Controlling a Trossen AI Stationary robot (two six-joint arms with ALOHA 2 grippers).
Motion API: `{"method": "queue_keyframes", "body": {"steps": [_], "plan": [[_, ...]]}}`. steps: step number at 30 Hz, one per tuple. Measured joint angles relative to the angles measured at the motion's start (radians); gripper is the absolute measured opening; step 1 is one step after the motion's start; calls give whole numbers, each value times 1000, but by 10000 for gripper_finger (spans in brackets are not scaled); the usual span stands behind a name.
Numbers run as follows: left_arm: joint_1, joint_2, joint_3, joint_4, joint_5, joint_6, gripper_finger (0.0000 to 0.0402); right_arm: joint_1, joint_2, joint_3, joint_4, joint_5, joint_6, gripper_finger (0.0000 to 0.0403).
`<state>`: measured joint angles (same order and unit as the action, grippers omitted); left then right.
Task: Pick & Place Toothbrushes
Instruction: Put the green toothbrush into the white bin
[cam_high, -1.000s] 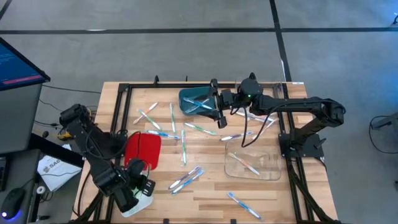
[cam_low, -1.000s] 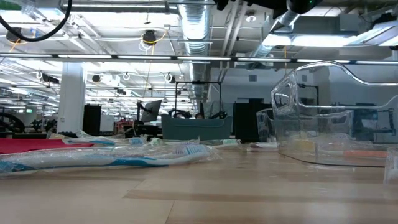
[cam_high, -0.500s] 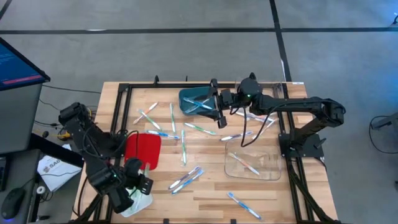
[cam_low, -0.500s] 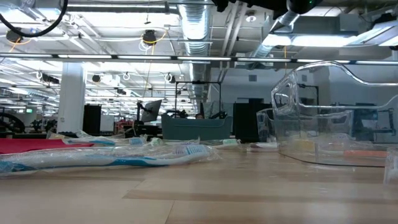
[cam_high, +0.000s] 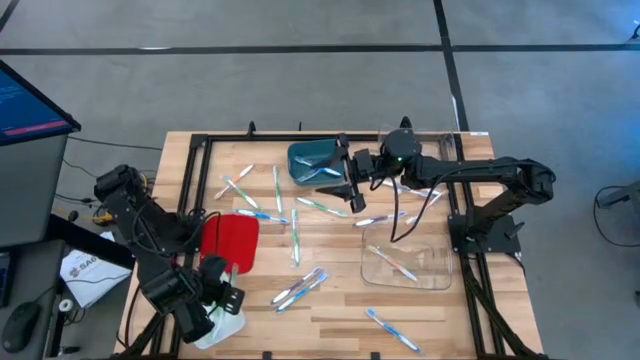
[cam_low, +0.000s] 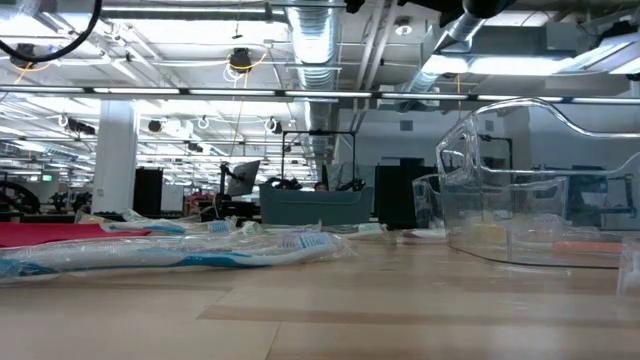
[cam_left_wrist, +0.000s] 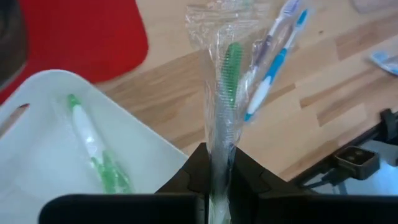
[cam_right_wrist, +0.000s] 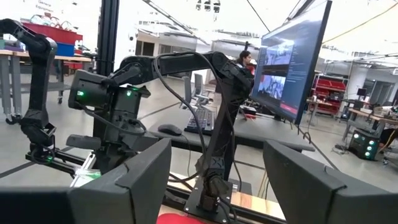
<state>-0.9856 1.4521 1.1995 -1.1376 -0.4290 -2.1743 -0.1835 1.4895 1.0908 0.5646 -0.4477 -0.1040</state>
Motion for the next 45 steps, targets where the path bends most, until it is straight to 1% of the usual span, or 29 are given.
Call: {"method": "queue_keyframes", "body": {"steps": [4,12,17,28,42,45], "plan": [[-3,2,-3,-61,4,-51,17,0,0,0,-12,0,0,249],[6,3,-73,-56,104,-82,17,1,0,0,-35,0,0,249],[3,3,-95,-38,130,-83,17,11,0,0,-35,0,0,249],[1,3,-201,70,184,-86,17,20,0,0,-35,0,0,249],[-16,3,-215,84,202,-90,17,21,0,0,-35,0,0,249],[-16,3,-231,88,236,-90,17,21,0,0,-35,0,0,249]]}}
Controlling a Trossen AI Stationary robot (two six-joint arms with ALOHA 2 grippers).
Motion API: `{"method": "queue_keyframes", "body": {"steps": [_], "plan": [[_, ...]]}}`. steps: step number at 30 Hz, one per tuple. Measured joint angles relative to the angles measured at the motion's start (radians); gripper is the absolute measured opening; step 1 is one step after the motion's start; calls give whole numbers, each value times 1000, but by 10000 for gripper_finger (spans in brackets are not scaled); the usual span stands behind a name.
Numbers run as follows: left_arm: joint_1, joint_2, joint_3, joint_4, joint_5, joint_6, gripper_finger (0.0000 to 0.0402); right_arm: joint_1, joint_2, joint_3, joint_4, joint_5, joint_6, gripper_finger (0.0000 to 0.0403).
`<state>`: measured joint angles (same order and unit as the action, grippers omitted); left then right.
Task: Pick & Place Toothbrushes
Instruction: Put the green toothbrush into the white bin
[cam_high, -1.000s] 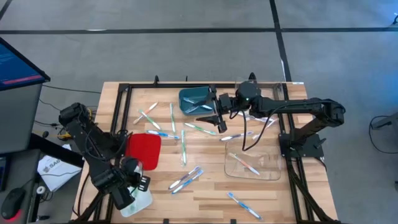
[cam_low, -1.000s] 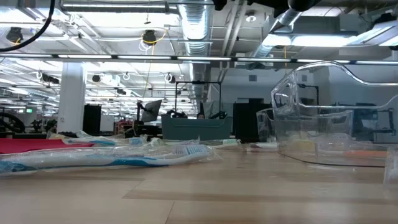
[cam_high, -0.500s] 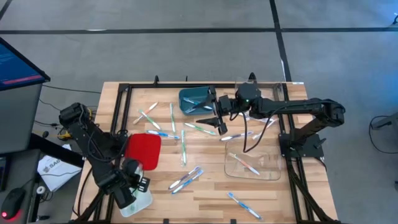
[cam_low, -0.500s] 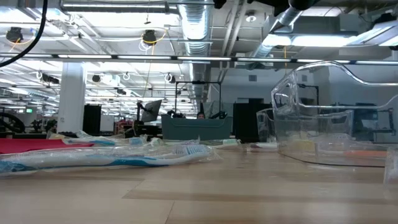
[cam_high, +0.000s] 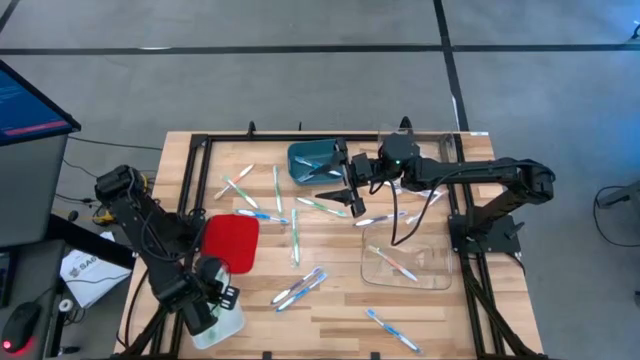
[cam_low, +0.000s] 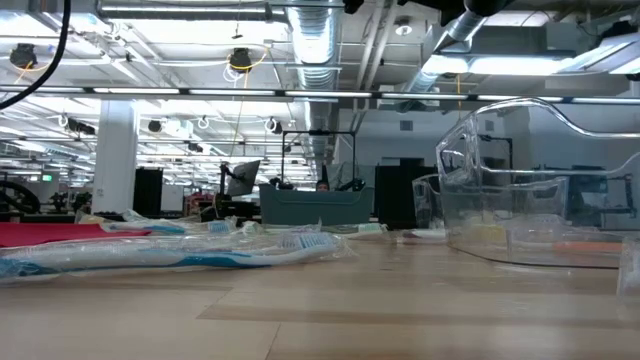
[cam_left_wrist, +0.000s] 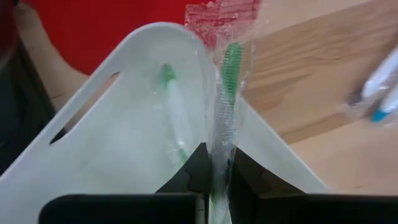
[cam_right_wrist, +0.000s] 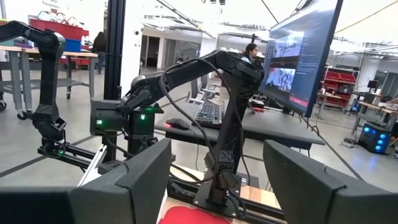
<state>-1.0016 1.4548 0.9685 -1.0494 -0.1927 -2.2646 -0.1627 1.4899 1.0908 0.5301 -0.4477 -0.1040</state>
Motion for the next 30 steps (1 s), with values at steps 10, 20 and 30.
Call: {"method": "queue_keyframes", "body": {"steps": [10,20,30], "plan": [[0,0,-83,130,43,0,17,0,0,0,0,0,0,249],[9,0,-116,155,98,0,17,0,0,0,0,0,0,249],[4,0,-116,150,97,0,66,0,0,0,0,0,0,249]]}}
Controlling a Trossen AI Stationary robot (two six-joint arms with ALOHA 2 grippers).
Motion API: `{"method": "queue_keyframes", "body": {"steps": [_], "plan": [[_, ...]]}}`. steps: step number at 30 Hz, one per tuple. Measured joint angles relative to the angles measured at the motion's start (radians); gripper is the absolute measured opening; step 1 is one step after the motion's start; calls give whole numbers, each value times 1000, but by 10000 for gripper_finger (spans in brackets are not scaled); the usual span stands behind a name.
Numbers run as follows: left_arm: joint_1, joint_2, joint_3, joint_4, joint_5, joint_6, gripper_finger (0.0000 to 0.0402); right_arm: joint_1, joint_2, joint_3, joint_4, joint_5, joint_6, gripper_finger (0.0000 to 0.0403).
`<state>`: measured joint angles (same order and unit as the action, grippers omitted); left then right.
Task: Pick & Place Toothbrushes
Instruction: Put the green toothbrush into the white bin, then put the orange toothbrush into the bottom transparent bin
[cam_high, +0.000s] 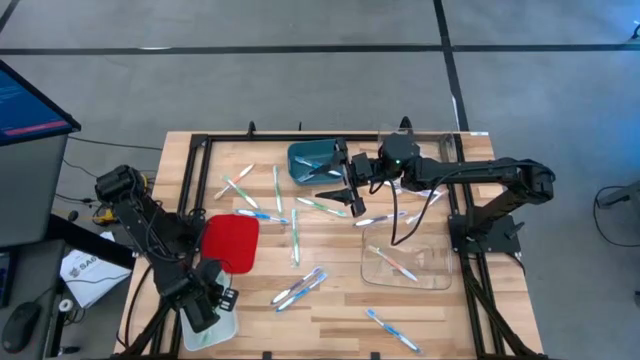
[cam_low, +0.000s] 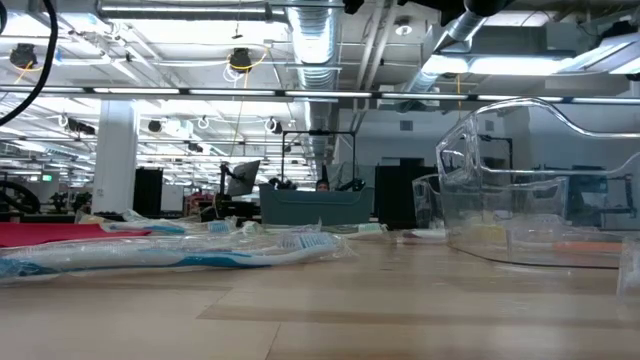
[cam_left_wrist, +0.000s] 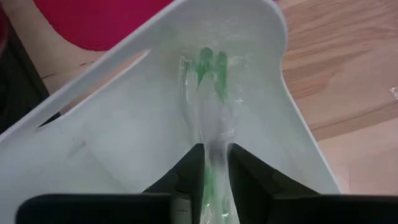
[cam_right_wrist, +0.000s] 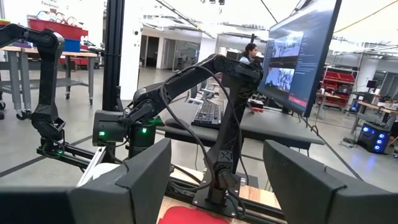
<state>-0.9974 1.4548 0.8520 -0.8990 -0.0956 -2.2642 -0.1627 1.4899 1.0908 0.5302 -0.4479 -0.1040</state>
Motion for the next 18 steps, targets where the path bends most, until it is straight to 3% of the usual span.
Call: {"method": "queue_keyframes", "body": {"steps": [11,18], "plan": [[0,-50,0,2,-7,0,106,0,0,0,0,0,0,249],[0,-149,0,3,-112,17,110,0,0,0,0,0,0,249]]}}
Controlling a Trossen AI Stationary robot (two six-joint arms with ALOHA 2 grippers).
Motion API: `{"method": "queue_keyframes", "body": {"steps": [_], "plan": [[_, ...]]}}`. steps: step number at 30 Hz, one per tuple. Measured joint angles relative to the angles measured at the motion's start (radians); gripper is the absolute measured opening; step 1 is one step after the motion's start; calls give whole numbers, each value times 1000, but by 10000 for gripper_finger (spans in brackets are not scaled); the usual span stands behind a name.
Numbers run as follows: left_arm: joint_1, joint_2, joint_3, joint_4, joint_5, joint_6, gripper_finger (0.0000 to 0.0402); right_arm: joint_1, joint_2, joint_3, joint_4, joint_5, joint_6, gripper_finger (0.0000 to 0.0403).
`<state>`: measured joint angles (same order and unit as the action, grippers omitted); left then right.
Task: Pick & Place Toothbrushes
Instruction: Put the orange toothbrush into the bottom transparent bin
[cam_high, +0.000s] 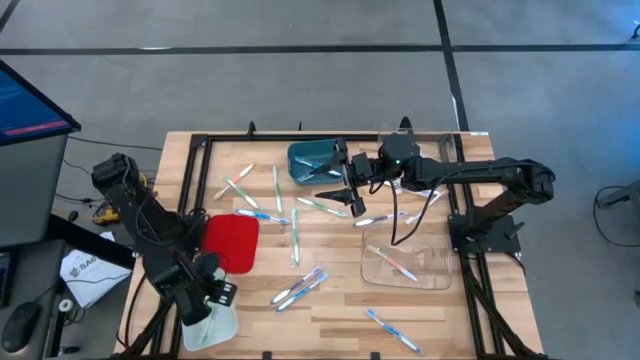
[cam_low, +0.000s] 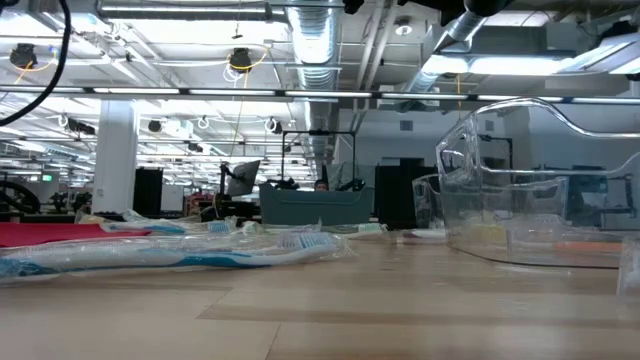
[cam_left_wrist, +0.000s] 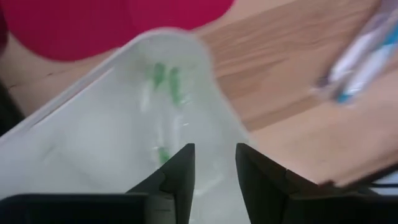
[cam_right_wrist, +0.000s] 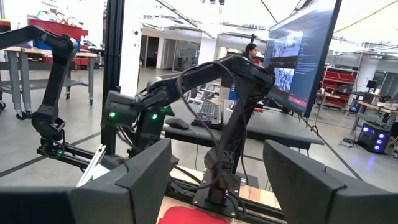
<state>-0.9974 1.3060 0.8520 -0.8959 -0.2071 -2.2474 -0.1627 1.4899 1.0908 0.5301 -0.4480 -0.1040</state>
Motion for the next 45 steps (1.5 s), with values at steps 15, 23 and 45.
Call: {"method": "queue_keyframes", "body": {"steps": [15,23,45], "plan": [[0,-133,0,10,-281,167,94,0,0,0,-33,0,0,249],[3,-143,0,14,-389,277,94,11,0,0,-111,0,0,249],[105,-181,0,137,-503,768,94,178,-155,1,-536,148,-2,249]]}}
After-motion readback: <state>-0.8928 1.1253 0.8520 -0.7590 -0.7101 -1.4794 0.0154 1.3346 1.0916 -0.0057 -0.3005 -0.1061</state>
